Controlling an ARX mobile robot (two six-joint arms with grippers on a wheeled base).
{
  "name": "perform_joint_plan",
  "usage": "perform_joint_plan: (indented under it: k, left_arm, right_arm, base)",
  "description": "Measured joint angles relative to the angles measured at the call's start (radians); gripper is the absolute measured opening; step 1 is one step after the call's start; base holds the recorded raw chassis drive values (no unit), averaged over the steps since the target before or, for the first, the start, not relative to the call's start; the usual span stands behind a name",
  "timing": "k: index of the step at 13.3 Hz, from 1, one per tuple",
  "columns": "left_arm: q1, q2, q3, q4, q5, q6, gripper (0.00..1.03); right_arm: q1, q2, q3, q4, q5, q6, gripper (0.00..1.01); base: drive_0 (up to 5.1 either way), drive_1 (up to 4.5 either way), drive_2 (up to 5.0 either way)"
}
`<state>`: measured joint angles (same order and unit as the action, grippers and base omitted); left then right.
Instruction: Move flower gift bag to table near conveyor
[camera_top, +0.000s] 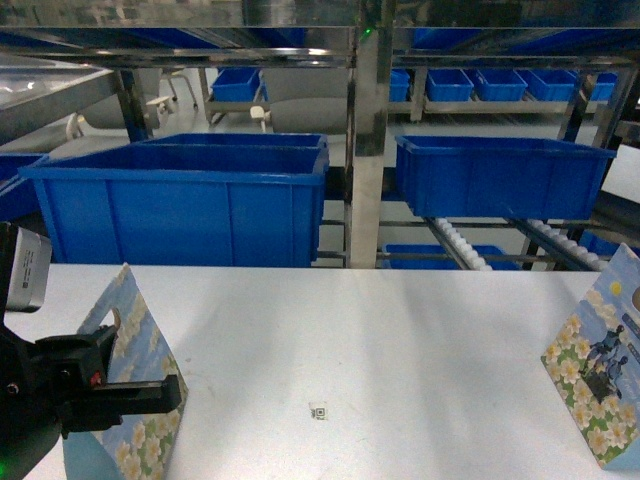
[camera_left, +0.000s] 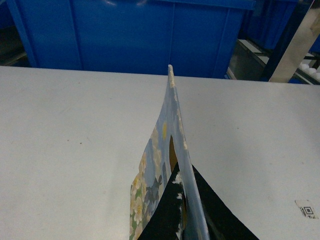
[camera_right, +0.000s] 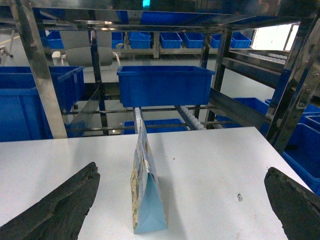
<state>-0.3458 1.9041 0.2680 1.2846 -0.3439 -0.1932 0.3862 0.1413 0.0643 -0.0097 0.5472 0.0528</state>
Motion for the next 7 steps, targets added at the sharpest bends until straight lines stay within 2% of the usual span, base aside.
perform_joint_plan:
  k: [3, 6, 7]
  left_arm:
    - [-0.047, -0.006, -0.032, 0.003, -0.017, 0.044, 0.02]
    - [-0.074, -0.008, -0.058, 0.014, -0.026, 0.04, 0.02]
    - [-0.085, -0.01, -0.066, 0.015, -0.028, 0.032, 0.13]
  right_arm:
    - [0.0, 0.0, 0.0, 0.0, 0.0, 0.0, 0.98]
    - [0.0, 0.0, 0.0, 0.0, 0.0, 0.0, 0.98]
    - [0.0, 0.0, 0.0, 0.0, 0.0, 0.0, 0.98]
  base:
    - [0.0, 0.0, 0.0]
    - [0.0, 0.0, 0.0]
    - [0.0, 0.0, 0.0]
